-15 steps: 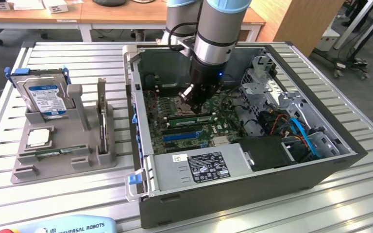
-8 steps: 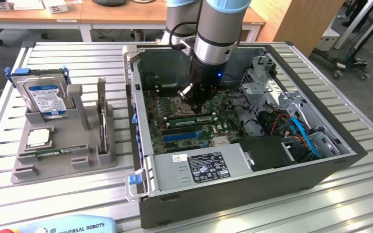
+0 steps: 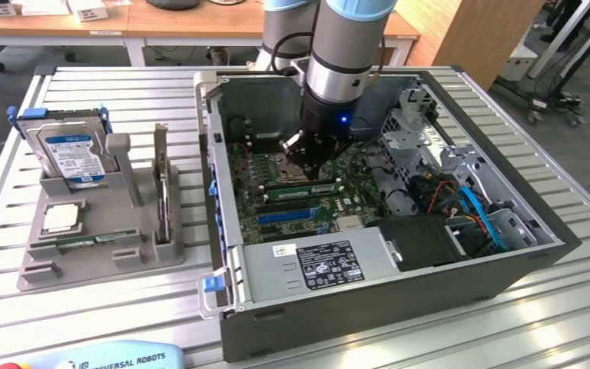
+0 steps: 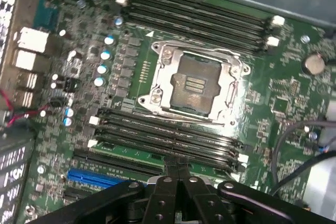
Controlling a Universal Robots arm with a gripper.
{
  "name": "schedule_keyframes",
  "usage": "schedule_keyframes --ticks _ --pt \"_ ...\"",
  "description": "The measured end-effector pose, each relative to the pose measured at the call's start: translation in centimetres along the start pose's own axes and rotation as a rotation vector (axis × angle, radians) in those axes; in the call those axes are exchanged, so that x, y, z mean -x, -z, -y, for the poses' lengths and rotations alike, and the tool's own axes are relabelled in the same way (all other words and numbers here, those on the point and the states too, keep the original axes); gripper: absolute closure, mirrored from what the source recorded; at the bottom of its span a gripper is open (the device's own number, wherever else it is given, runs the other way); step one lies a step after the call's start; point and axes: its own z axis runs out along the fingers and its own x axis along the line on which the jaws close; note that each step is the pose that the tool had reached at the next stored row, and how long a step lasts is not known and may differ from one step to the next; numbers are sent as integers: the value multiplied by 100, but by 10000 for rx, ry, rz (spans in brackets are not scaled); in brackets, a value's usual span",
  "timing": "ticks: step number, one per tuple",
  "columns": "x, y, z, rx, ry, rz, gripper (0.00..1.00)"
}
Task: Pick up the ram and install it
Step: 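Press down the ram until it locks into place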
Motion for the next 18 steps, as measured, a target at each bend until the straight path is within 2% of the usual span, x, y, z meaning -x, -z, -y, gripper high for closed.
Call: schedule_keyframes --ticks 14,18 --pt "0 -3 0 -42 -2191 79 90" --pt "0 -3 0 -47 -2423 87 90"
